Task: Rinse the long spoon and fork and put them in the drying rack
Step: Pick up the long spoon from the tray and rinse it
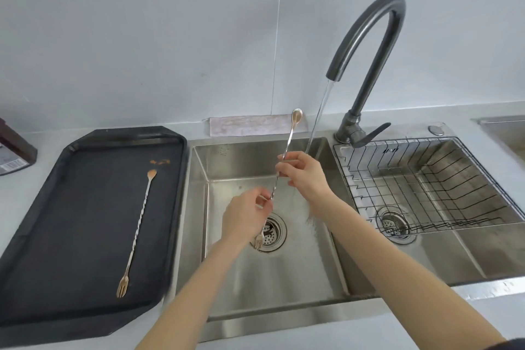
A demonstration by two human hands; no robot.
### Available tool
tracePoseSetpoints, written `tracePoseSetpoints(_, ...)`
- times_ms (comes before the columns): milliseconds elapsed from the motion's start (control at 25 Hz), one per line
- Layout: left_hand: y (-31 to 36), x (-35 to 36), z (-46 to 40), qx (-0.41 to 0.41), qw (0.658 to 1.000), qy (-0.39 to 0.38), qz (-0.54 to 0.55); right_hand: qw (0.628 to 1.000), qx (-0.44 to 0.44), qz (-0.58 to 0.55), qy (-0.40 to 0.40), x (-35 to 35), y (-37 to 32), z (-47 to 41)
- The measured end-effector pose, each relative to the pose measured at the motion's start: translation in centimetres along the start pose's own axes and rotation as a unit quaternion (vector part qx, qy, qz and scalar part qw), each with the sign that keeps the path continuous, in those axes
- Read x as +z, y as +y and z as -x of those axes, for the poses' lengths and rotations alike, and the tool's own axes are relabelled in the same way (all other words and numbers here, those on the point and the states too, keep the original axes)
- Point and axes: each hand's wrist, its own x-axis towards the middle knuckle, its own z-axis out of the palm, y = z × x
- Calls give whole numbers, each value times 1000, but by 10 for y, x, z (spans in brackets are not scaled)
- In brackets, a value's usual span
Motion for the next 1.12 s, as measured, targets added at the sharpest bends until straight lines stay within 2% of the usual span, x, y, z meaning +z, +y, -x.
tracePoseSetpoints(320, 27, 35, -4, -6, 1000, -19, 23, 1000, 16, 7, -4, -49, 11, -18)
tracePoseSetpoints(800, 11, 44, 0, -30, 998, -41, 40, 989, 66, -127, -36, -62, -10, -52)
tracePoseSetpoints(1000, 15, 41, -4, -21, 998, -22, 51, 974, 63, -216, -22, -63, -18, -62)
tracePoseSetpoints(1120, 19, 41, -4, -14, 999, 9, 40, 975, 56, -214, -6, -62, -15, -62)
